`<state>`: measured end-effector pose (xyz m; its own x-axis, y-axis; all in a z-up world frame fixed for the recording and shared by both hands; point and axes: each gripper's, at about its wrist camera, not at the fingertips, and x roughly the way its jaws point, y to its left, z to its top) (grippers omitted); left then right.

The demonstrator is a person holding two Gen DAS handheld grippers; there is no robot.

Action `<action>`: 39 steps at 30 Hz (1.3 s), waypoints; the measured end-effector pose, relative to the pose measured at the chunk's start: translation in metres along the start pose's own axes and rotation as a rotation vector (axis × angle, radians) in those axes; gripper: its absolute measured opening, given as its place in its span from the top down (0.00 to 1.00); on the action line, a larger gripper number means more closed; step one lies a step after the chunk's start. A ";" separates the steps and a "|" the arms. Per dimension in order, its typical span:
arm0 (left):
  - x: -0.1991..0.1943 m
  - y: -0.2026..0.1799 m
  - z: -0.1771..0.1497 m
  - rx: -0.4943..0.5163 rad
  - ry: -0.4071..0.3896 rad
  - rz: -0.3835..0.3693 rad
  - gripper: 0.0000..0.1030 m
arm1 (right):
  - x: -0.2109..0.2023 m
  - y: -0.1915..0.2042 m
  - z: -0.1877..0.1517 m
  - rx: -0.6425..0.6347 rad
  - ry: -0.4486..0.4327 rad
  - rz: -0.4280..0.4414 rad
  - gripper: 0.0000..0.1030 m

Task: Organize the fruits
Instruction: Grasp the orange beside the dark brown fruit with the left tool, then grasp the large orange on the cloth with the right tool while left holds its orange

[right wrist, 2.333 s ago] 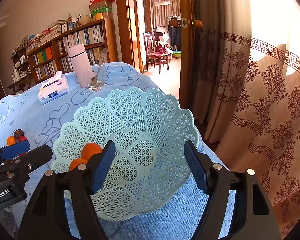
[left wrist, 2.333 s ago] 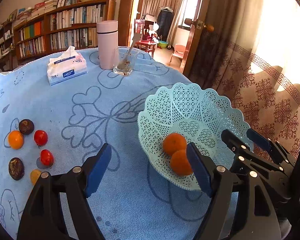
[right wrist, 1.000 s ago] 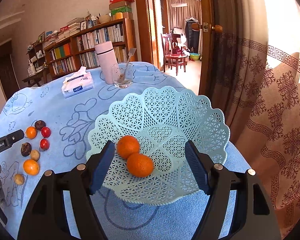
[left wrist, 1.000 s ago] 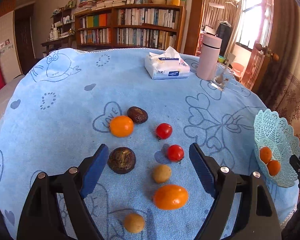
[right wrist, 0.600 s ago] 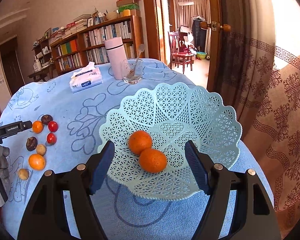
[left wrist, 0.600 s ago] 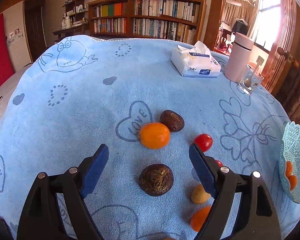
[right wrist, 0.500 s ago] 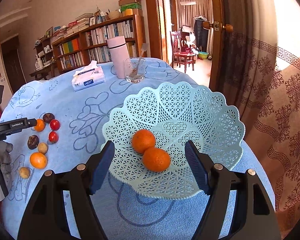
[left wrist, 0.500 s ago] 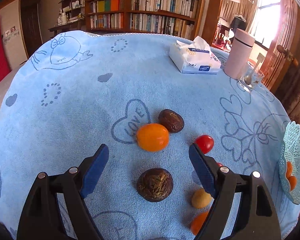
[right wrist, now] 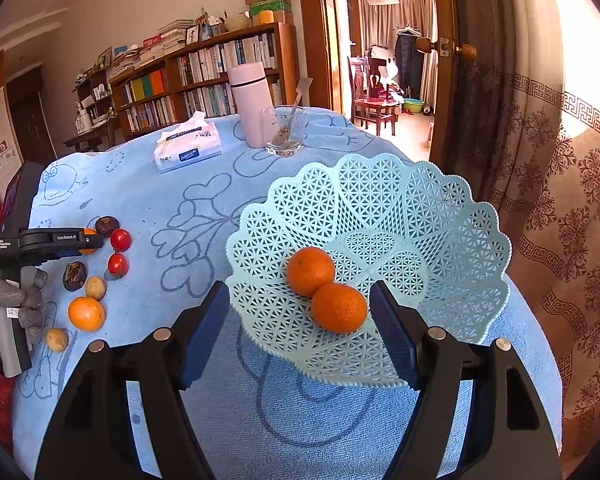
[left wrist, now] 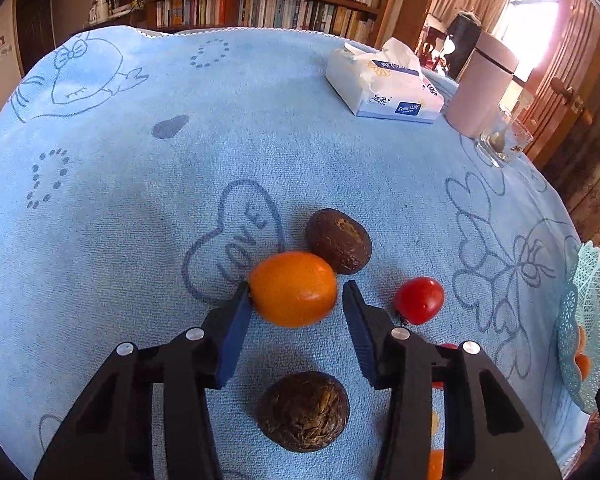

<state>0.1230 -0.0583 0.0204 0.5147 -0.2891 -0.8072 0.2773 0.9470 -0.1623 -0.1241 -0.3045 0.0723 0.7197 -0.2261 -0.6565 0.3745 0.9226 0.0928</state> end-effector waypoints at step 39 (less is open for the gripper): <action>-0.064 0.031 -0.026 -0.083 -0.208 0.052 0.59 | 0.075 0.177 -0.005 -0.150 0.335 0.396 0.28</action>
<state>0.0779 -0.0066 0.0521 0.6848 -0.2541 -0.6830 0.1824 0.9672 -0.1769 -0.0074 -0.1567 0.0356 0.5542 0.2376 -0.7978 0.0073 0.9570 0.2901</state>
